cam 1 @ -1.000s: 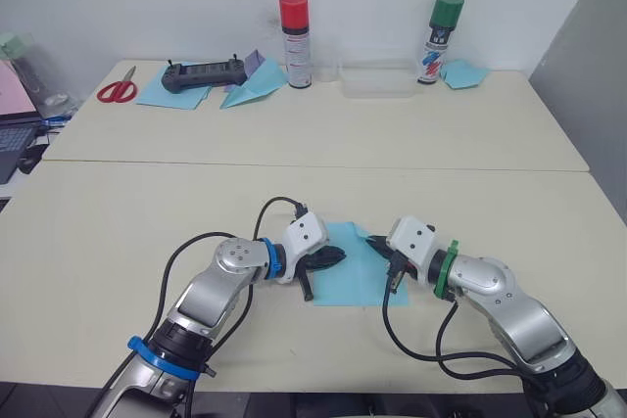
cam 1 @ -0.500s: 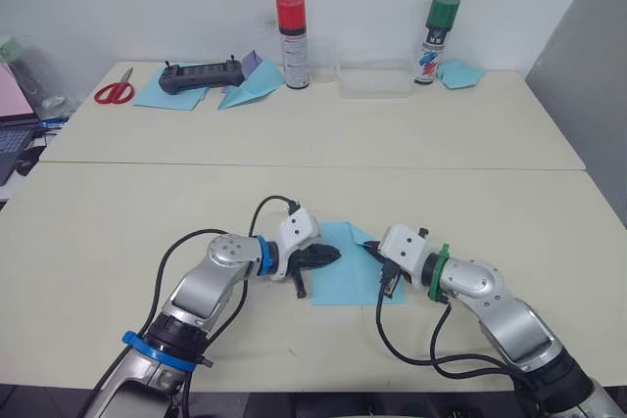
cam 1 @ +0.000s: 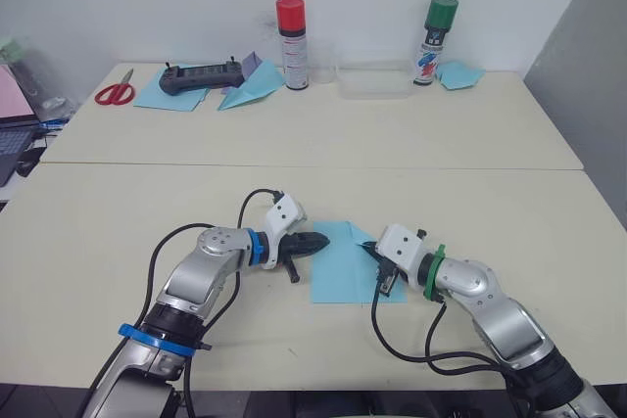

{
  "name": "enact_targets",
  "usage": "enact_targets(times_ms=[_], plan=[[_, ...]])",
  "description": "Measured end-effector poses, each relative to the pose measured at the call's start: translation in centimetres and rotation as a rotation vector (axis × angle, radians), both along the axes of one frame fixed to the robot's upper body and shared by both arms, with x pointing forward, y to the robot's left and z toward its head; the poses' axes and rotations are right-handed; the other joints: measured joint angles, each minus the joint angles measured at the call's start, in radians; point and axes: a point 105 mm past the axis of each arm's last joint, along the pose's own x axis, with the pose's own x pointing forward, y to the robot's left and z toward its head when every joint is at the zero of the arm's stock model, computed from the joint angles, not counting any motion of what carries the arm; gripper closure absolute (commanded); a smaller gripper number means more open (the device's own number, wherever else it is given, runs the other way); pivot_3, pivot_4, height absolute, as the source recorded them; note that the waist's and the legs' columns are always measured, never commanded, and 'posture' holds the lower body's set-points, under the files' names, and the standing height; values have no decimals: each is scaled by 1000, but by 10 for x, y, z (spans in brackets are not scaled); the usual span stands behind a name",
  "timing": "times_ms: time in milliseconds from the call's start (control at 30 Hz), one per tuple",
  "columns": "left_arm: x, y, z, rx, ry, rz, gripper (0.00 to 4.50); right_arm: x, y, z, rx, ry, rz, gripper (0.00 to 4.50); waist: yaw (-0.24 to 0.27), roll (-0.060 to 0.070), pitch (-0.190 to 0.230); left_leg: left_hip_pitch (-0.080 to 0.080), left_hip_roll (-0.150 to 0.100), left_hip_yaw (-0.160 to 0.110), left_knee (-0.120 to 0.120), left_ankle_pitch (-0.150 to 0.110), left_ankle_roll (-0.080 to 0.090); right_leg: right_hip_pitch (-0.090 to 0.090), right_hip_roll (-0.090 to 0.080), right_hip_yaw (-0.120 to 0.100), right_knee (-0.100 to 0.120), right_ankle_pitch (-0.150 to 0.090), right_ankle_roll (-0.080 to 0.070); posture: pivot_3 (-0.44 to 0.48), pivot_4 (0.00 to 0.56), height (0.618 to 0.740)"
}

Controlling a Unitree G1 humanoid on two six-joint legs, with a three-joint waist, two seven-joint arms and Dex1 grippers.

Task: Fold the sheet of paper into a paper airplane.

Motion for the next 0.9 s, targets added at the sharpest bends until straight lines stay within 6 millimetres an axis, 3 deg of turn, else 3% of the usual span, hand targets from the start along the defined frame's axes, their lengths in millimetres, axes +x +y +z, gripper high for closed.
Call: enact_targets(times_ms=[900], plan=[[-7, 0, 0, 26, -26, -17, 4500, 0, 3, 0, -23, -1, 1, 4492, -9, 0, -1, 0, 0, 0, -1, 0, 0, 0, 0, 0, 0, 0, 0, 0, 150, 740]])
